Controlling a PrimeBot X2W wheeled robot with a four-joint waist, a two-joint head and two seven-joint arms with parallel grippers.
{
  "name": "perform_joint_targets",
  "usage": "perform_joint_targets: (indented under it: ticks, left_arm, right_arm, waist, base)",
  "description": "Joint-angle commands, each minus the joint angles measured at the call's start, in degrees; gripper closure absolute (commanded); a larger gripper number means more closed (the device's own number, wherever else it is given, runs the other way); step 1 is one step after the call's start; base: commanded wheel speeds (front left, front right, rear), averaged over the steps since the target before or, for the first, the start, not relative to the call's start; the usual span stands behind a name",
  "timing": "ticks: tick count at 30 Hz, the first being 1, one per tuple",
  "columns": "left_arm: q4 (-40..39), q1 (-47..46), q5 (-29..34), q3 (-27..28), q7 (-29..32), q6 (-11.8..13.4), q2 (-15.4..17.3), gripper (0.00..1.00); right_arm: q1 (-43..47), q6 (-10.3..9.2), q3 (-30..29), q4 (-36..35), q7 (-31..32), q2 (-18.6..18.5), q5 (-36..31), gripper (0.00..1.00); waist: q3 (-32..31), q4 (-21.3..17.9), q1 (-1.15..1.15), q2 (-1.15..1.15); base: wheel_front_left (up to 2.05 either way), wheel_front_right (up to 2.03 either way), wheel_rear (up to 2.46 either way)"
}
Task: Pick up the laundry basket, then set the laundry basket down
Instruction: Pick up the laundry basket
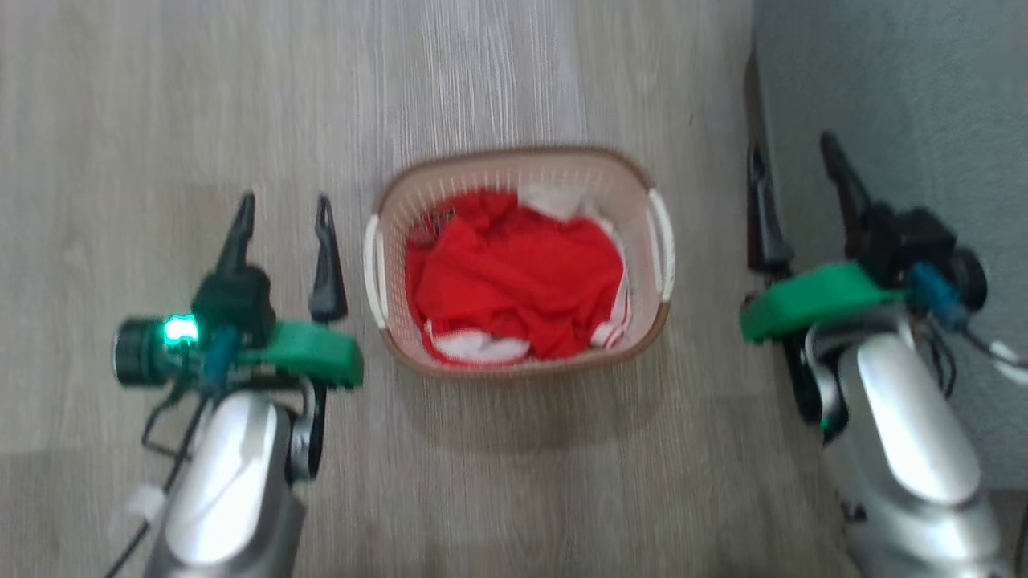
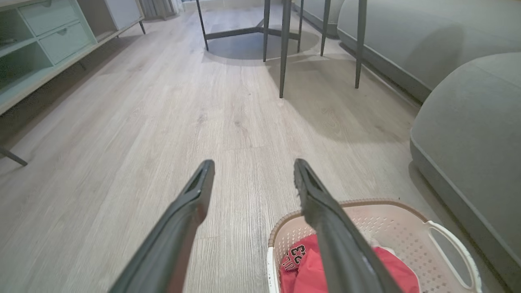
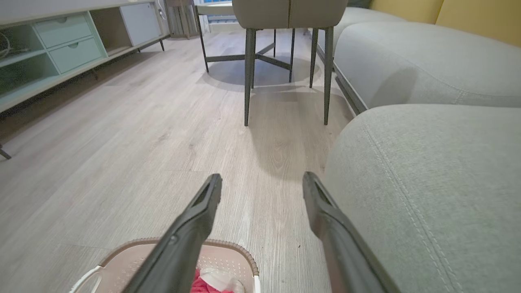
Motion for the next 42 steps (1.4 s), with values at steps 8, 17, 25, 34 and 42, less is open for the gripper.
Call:
perform_joint_targets:
  ticks: [8, 17, 25, 34, 42]
  left_arm:
    - [7.50, -9.86, -1.68, 1.75, -0.36, -1.27, 0.12, 0.00]
    - [16.18, -16.03, -4.48, -2.19, -0.36, -2.31, 0.09, 0.00]
    - [23.83, -20.31, -6.47, -2.94, -0.36, -3.01, 0.09, 0.00]
    - [32.46, -26.58, -8.16, -3.77, -0.36, -4.24, 0.09, 0.00]
    - [37.81, -30.63, -11.64, -6.36, -0.36, -4.82, 0.08, 0.00]
  right_arm:
    - [-8.57, 0.16, 0.15, 5.80, -0.70, -0.27, -1.21, 0.00]
    - [-14.25, 0.16, 1.24, 17.21, -0.70, -0.27, 0.13, 0.00]
    - [-18.03, 0.16, 2.50, 23.67, -0.70, -0.27, 1.55, 0.00]
    - [-22.79, 0.16, 2.64, 27.85, -0.70, -0.27, 1.67, 0.00]
    - [-25.85, 0.16, 3.89, 31.02, -0.70, -0.27, 2.09, 0.00]
  waist:
    - [13.77, 0.18, -0.02, 0.00]
    - [20.18, 0.62, -0.02, 0.00]
    - [24.37, 0.68, -0.02, 0.00]
    - [29.35, 1.05, -0.02, 0.00]
    - [31.53, 1.61, -0.02, 0.00]
  base:
    - [0.00, 0.00, 0.00]
    - [0.00, 0.00, 0.00]
    - [0.00, 0.00, 0.00]
    - [0.00, 0.00, 0.00]
    - [0.00, 0.00, 0.00]
